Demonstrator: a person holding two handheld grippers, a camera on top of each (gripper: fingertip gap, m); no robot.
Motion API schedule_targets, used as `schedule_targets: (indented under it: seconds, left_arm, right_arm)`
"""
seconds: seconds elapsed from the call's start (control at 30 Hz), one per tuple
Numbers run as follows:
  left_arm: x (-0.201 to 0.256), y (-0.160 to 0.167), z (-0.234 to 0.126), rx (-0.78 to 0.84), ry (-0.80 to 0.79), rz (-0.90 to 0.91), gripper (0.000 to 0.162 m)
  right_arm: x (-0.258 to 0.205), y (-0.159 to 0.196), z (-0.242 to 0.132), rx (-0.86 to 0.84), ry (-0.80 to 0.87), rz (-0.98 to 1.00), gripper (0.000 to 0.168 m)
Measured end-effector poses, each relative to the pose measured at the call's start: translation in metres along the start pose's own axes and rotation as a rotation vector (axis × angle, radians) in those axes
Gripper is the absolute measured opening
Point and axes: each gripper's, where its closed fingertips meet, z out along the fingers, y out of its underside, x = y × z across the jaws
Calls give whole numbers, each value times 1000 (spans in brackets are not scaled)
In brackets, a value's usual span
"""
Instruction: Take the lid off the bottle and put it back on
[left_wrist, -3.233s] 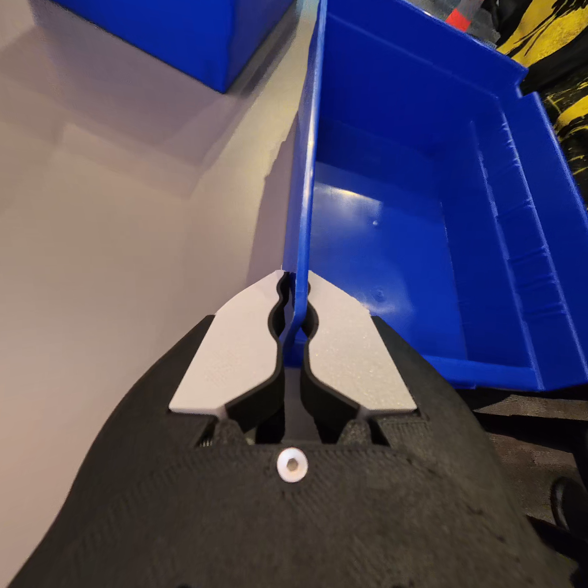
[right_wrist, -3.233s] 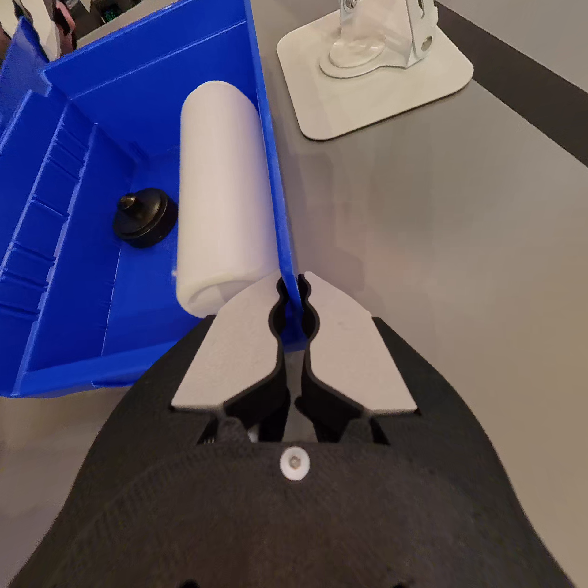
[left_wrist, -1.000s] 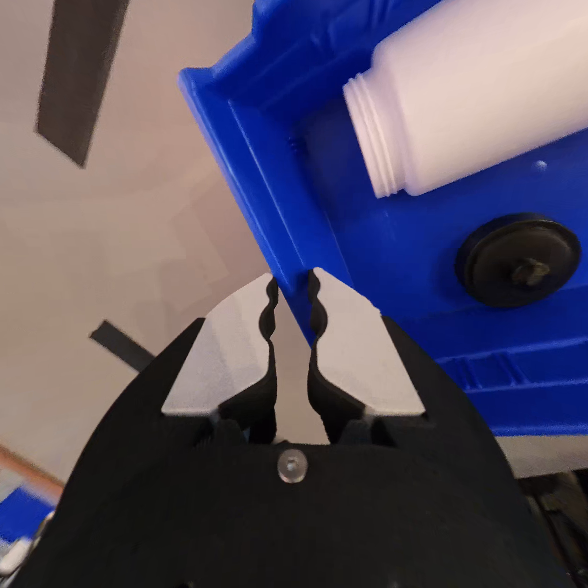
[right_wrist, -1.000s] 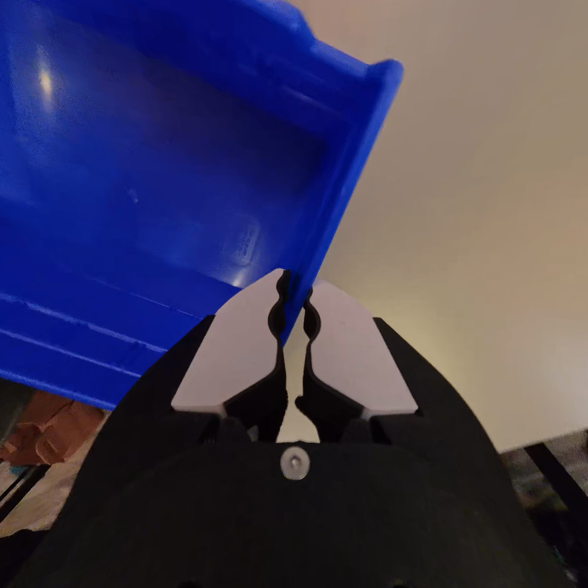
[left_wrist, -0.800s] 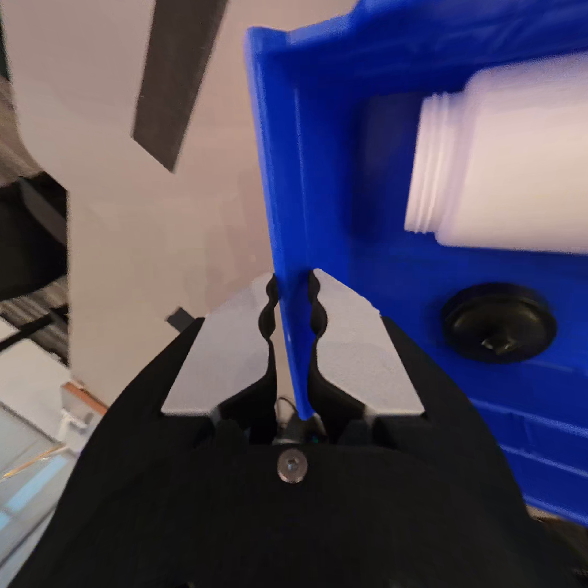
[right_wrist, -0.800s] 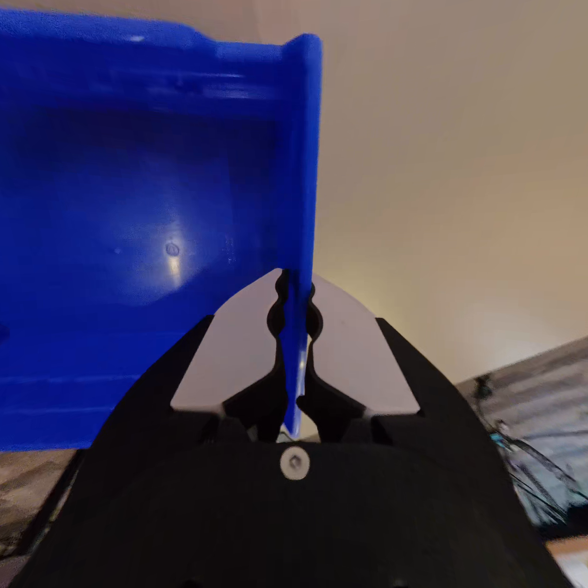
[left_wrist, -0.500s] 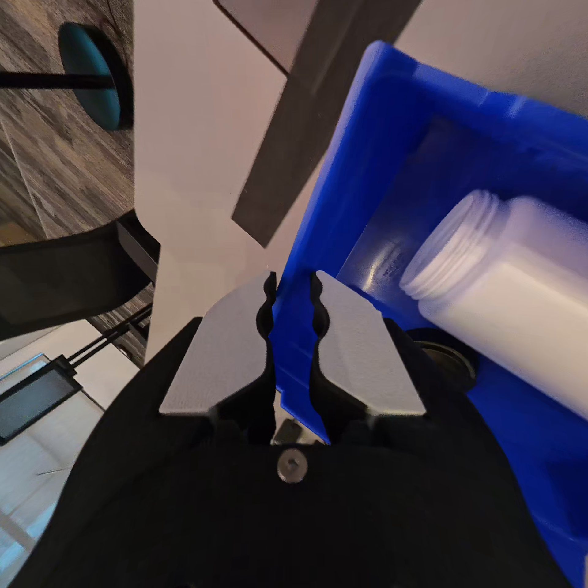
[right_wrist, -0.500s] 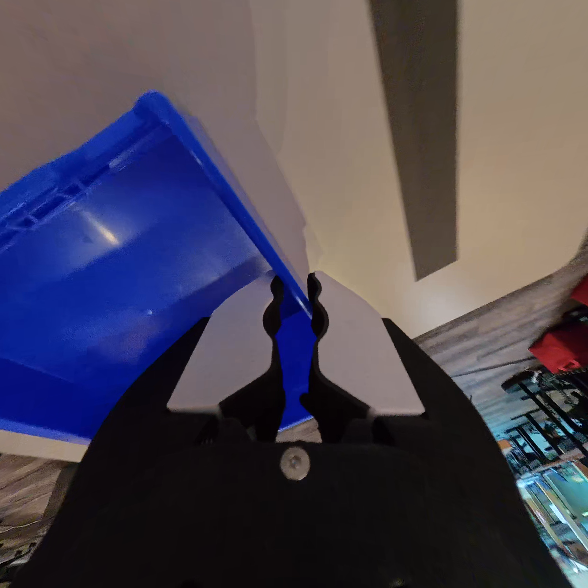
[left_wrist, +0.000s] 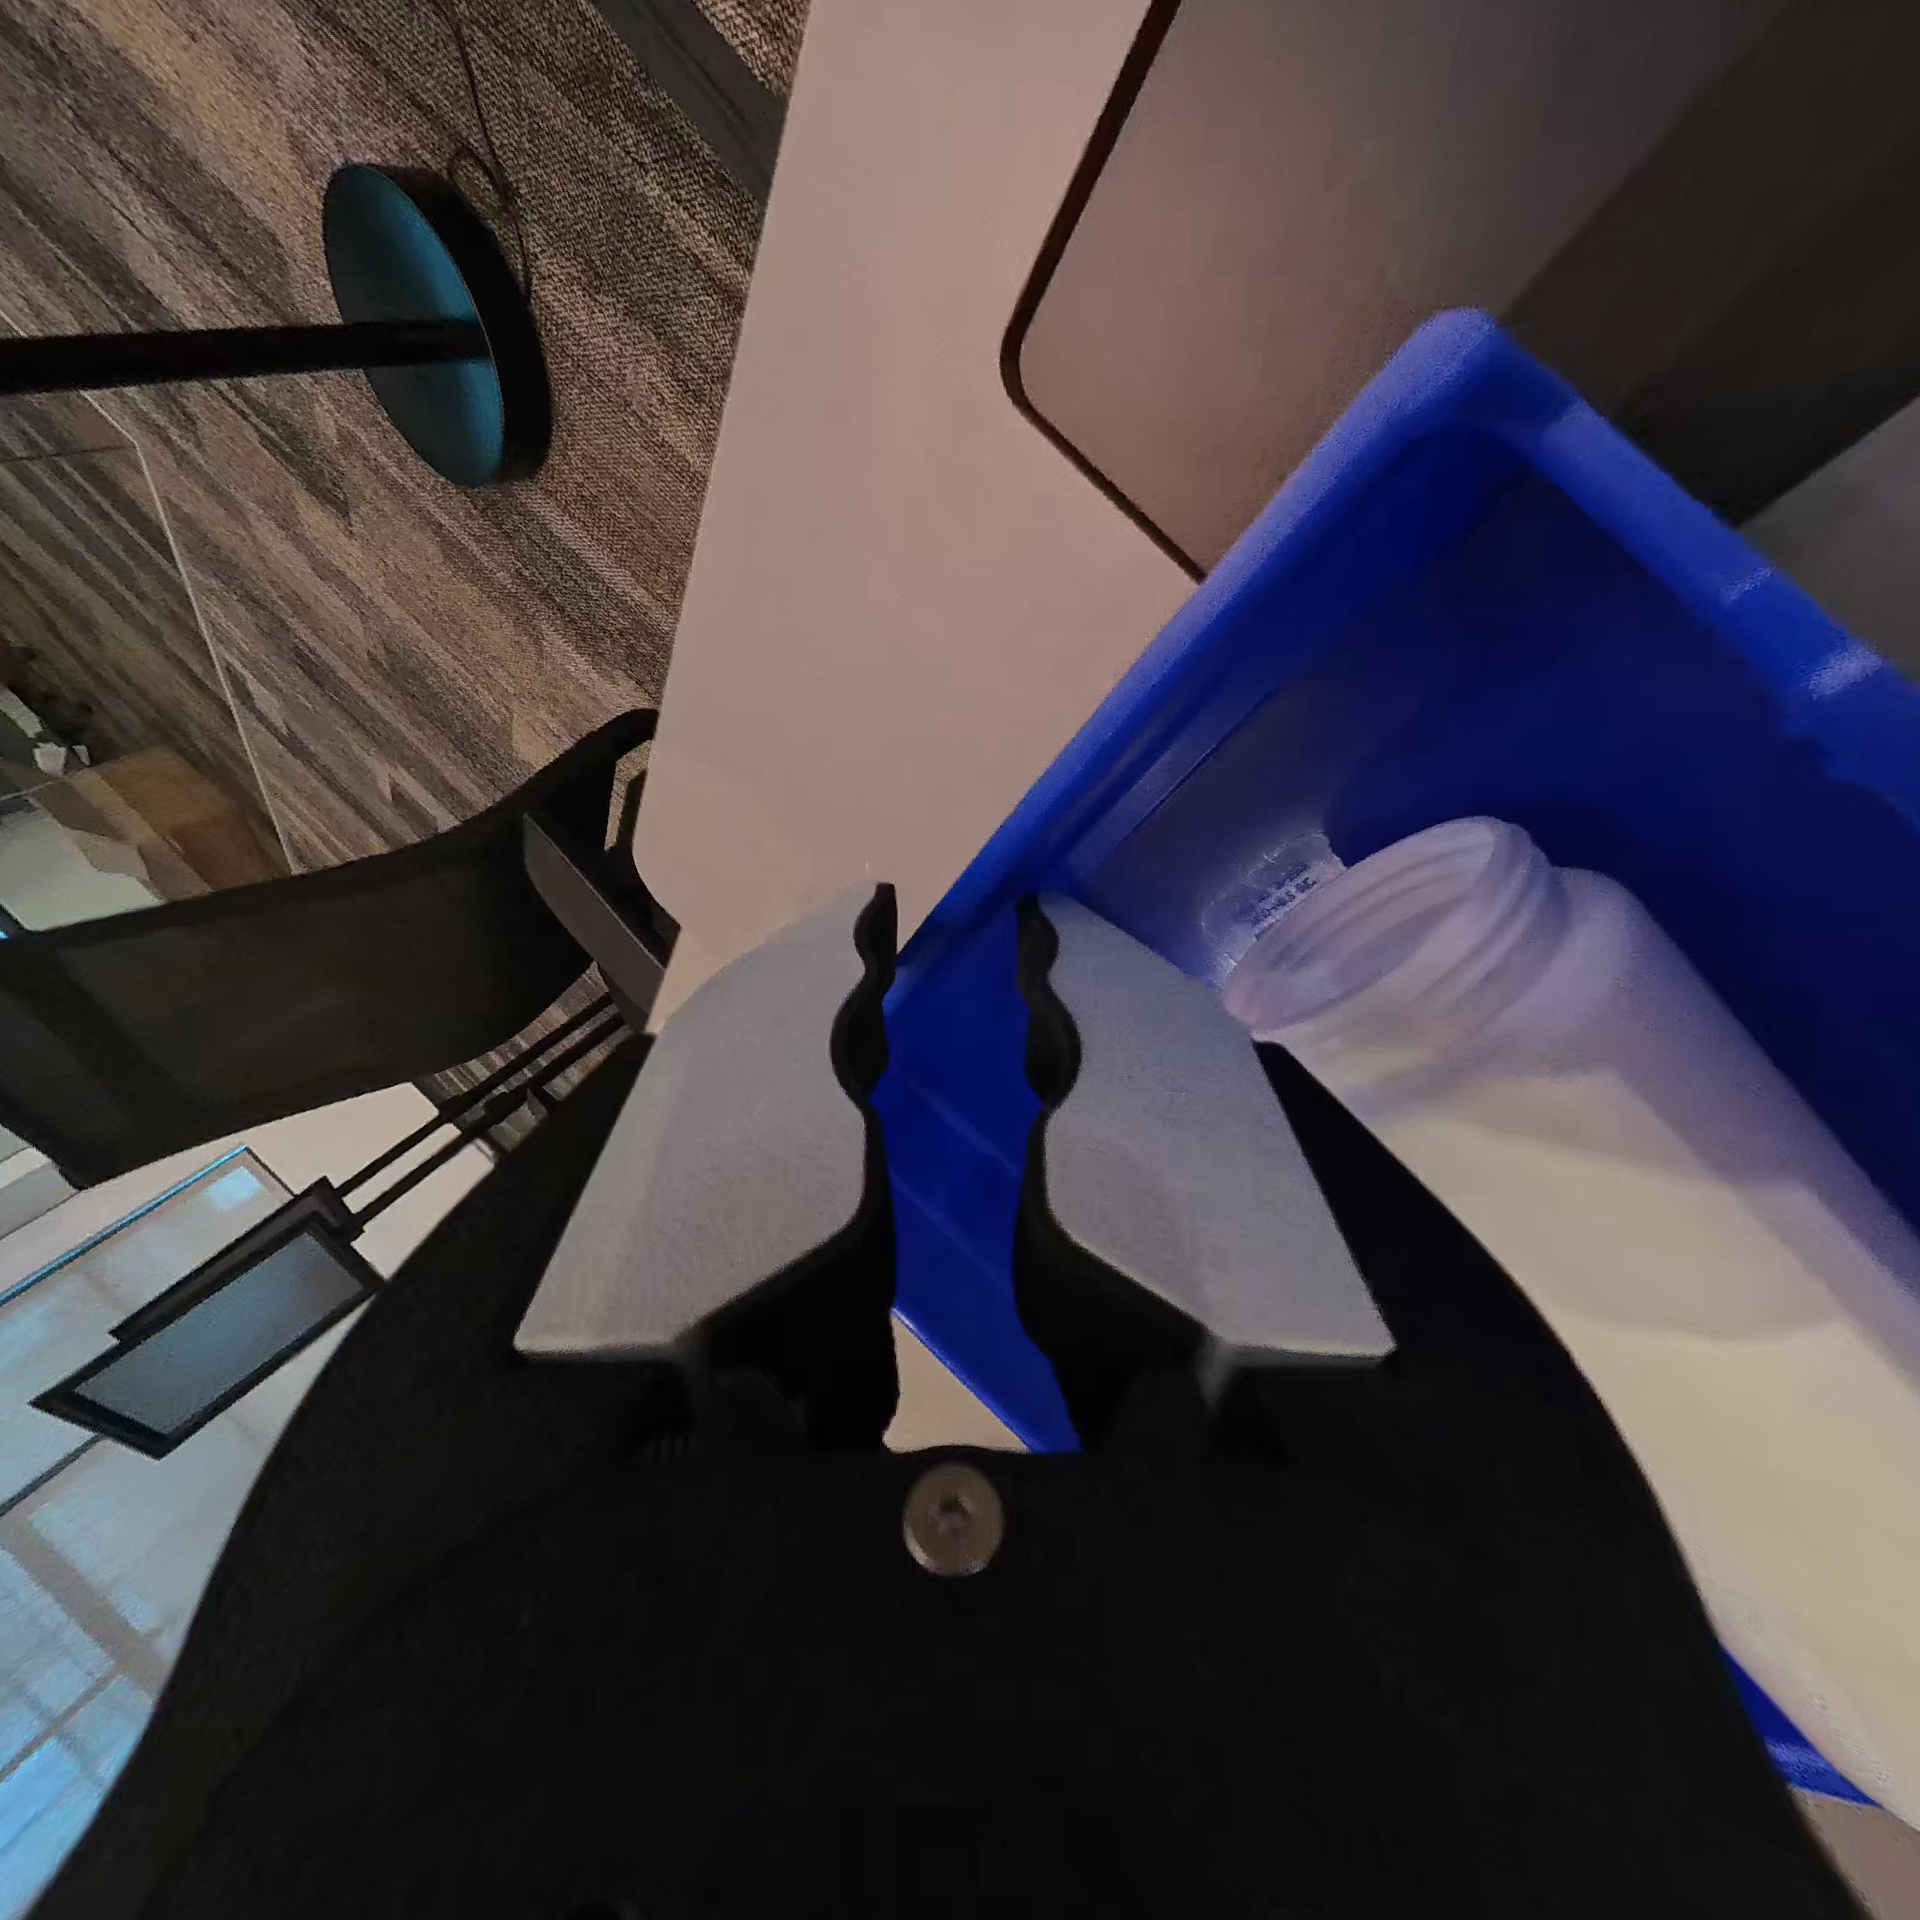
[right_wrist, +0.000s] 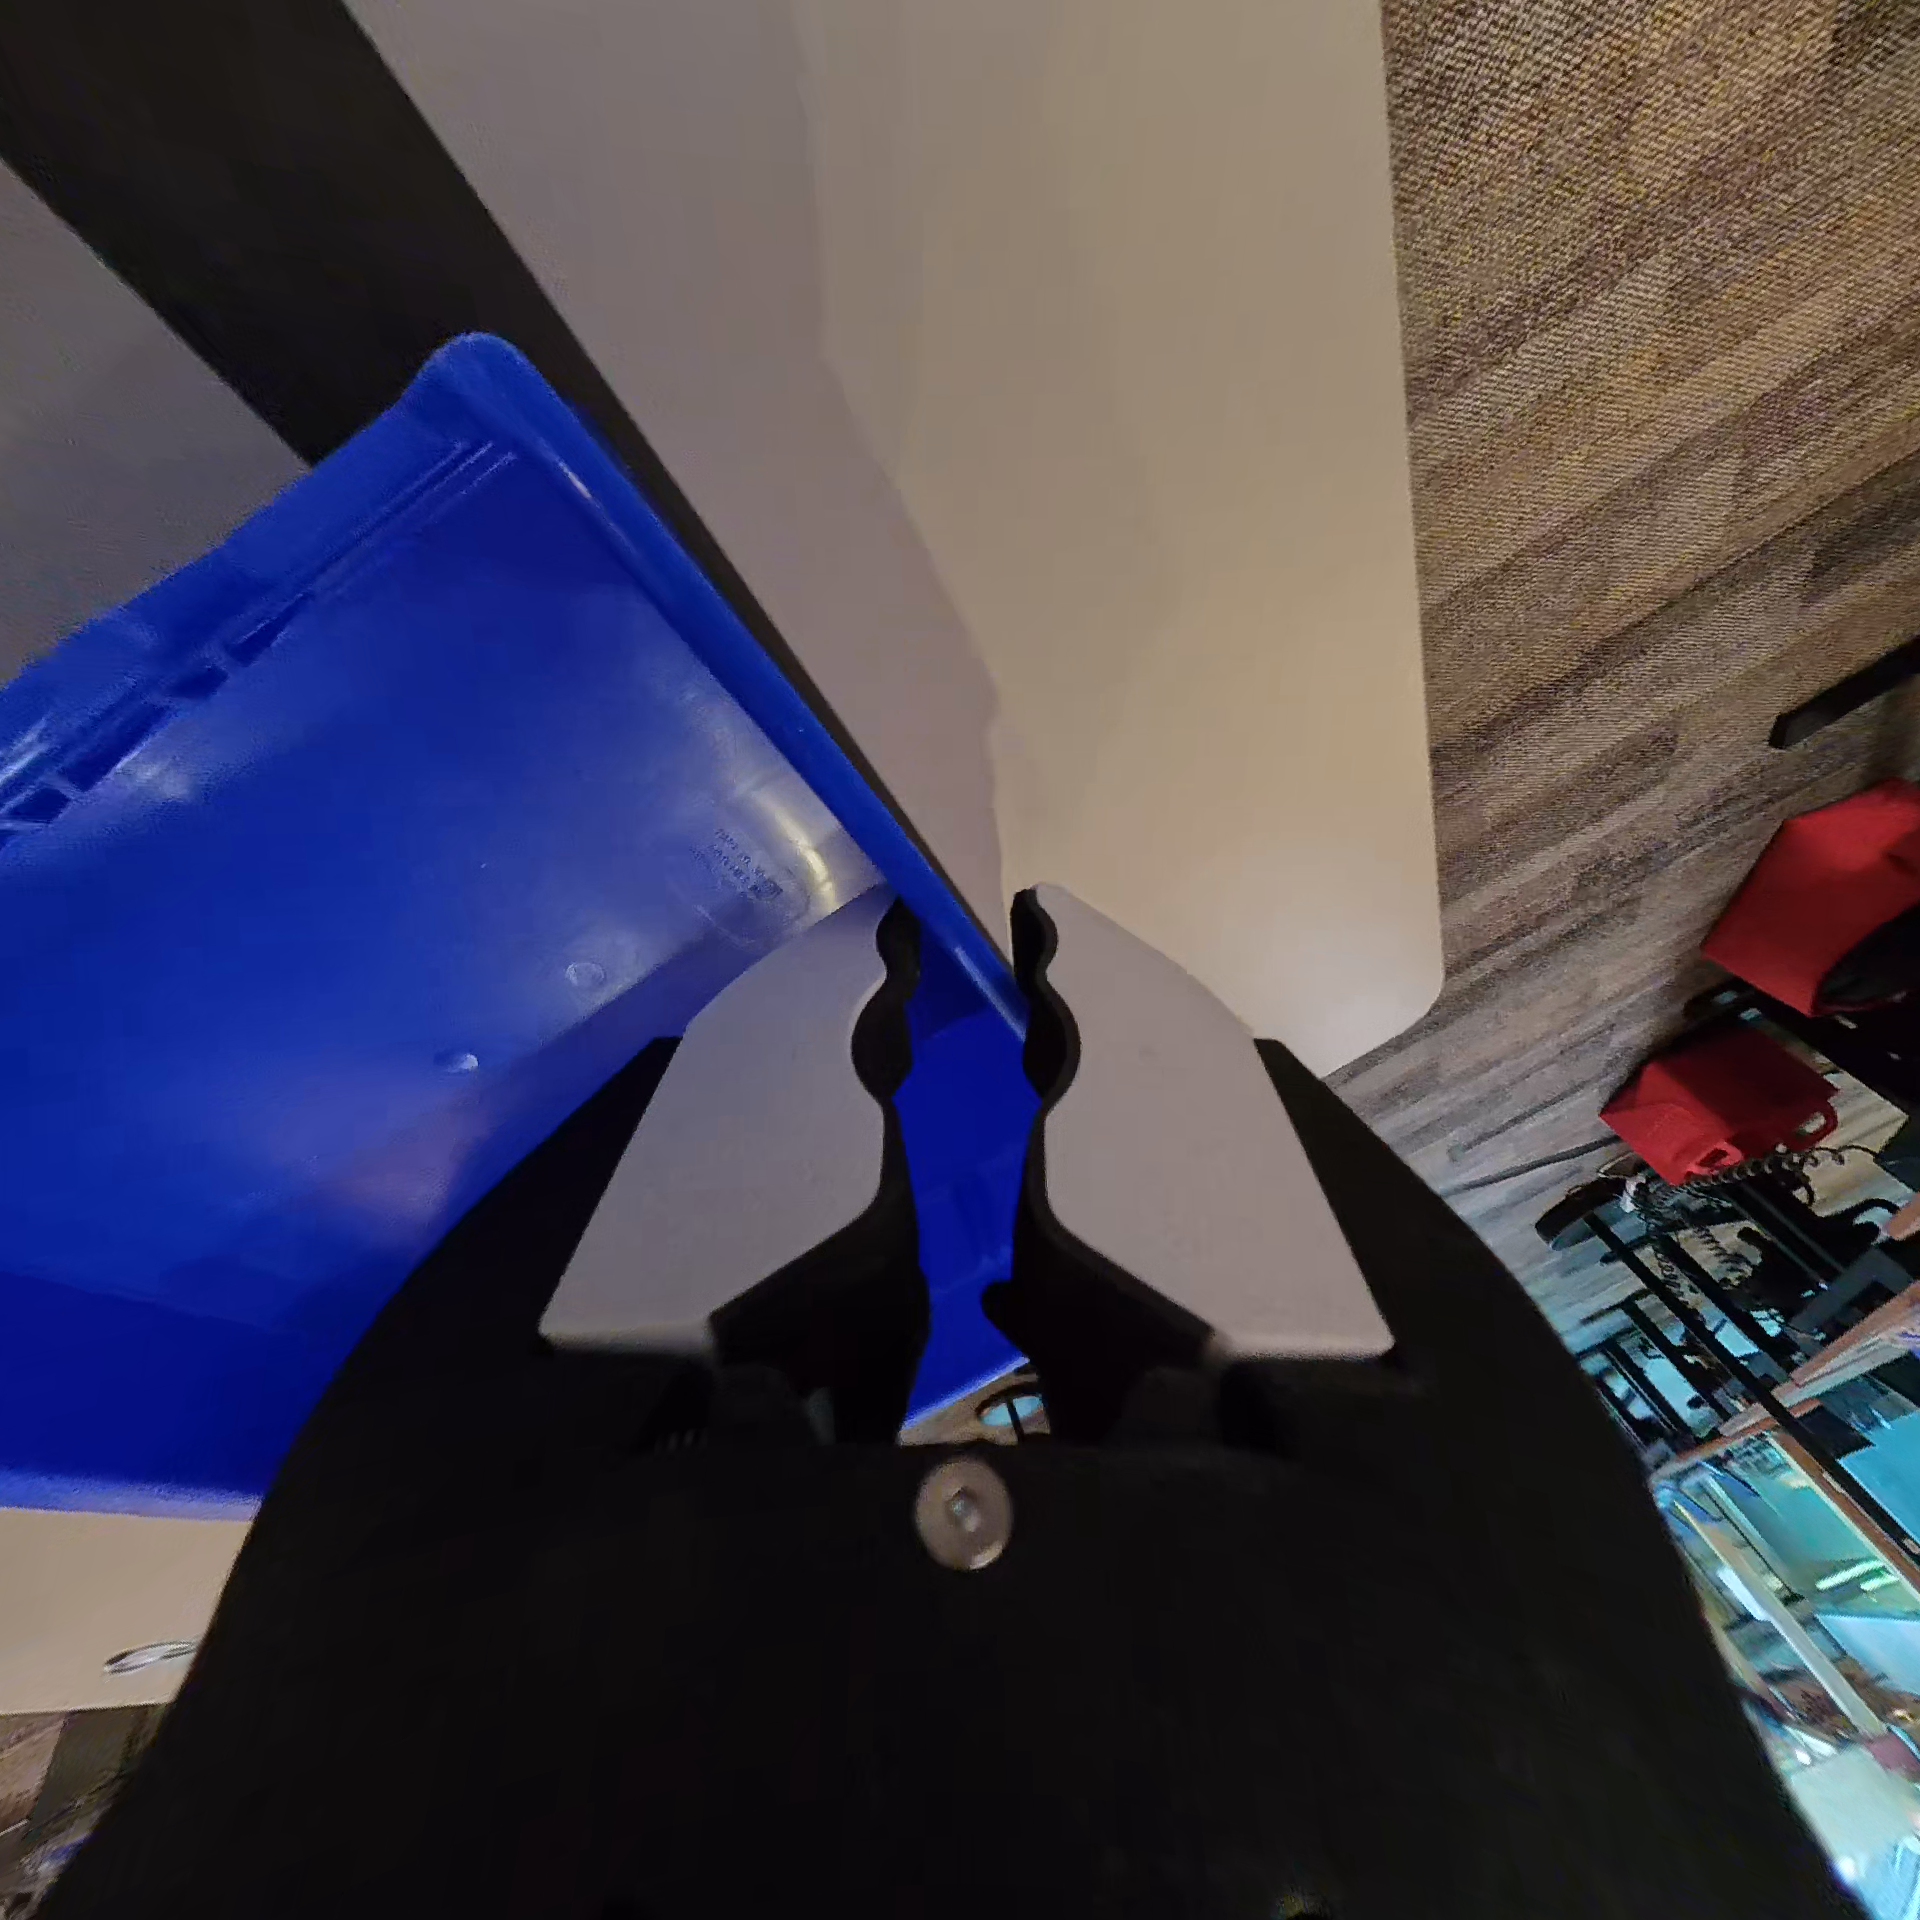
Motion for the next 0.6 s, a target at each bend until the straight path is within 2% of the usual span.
schedule_targets:
  seconds: [0.6]
  left_arm:
    - [-11,-8,6,-8,-33,15,25]
  right_arm:
    - [5,-4,1,-16,31,14,20]
